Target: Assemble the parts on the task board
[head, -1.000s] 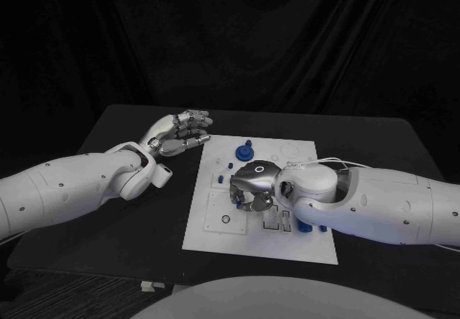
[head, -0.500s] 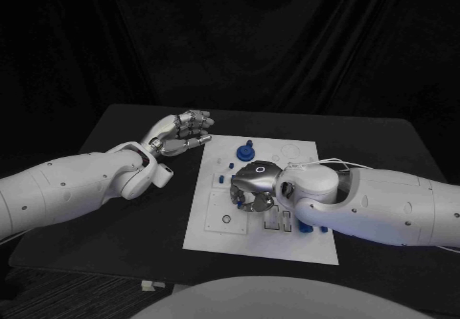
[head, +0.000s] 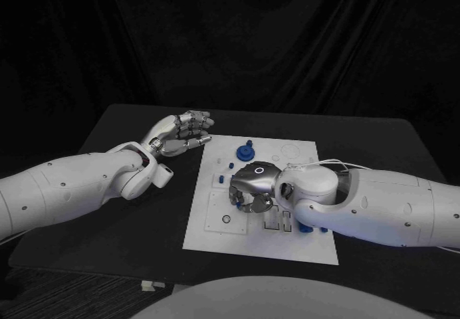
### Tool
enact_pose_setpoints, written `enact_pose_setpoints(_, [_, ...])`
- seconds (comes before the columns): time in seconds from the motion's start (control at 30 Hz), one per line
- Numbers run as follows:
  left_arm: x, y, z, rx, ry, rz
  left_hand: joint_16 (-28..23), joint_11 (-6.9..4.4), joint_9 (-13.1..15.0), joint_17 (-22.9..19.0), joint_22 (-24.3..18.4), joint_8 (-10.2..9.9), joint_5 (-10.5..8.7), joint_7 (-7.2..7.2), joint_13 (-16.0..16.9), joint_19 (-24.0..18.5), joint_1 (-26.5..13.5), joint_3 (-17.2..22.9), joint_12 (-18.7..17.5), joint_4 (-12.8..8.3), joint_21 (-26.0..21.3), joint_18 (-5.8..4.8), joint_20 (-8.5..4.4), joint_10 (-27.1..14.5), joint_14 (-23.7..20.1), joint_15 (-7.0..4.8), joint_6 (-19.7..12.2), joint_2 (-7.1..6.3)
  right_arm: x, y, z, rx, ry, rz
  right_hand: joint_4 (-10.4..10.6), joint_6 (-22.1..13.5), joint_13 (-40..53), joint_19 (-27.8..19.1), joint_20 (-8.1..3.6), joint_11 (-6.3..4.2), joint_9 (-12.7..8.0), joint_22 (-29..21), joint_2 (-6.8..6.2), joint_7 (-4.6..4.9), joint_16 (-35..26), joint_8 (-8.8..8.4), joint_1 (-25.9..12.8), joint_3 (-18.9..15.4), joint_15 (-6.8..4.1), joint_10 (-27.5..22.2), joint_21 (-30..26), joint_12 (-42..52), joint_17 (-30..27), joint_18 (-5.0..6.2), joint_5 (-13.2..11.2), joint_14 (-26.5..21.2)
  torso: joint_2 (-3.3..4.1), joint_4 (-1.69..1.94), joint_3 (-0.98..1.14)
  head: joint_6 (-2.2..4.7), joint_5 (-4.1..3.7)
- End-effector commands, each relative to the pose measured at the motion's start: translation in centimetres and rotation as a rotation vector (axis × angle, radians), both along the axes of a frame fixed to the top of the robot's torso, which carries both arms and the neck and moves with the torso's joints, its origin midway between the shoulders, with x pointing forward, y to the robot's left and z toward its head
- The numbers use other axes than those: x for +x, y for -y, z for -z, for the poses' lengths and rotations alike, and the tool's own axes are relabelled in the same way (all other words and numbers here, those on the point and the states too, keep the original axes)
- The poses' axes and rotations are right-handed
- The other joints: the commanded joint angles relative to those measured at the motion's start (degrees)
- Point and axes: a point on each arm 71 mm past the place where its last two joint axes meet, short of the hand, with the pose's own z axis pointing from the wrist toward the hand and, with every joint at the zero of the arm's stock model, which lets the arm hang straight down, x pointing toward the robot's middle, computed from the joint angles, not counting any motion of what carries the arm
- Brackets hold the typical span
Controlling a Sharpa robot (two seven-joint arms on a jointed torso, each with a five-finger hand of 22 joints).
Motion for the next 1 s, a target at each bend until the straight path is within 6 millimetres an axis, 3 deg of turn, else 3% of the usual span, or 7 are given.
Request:
enact_pose_setpoints(0.03, [-0.07, 0.18, 0.02, -0.012, -0.005, 0.01, 0.3, 0.38, -0.1, 0.0, -0.1, 0.3, 0.24, 0.47, -0.1, 0.5, -0.1, -0.1, 0.3, -0.2, 0.3, -0.58, 0.08, 0.2, 0.4, 0.15, 0.0, 0.7, -0.03, -0.07, -0.03, 0.009, 0.014, 0.01, -0.4, 0.4, -0.1, 0.5, -0.12, -0.03, 0.1, -0.1, -0.33, 0.07, -0.3, -0.03, -0.3, 0.2, 0.14, 0.5, -0.3, -0.3, 0.0, 0.88, -0.5, 0.2, 0.02, -0.02, 0.0, 0.0, 0.14])
enact_pose_setpoints(1.0, [-0.04, 0.29, 0.23, -0.009, -0.022, 0.015, 0.4, 0.42, -0.2, -0.1, -0.2, 0.4, 0.34, 0.95, -0.3, 0.8, 0.1, -0.1, 0.4, -0.4, 0.5, -0.89, 0.07, 0.2, 0.7, 0.47, 0.3, 0.93, 0.2, 0.69, 0.68, -0.025, -0.001, 0.039, -1.2, 0.1, -0.5, 0.4, -0.15, 0.14, -0.2, -0.2, -0.34, 0.39, -0.7, -0.74, 0.3, 0.4, 0.21, 0.4, -1.1, -1.0, -0.6, 0.92, -1.0, 0.1, 0.0, -0.05, 0.06, 0.0, -0.02])
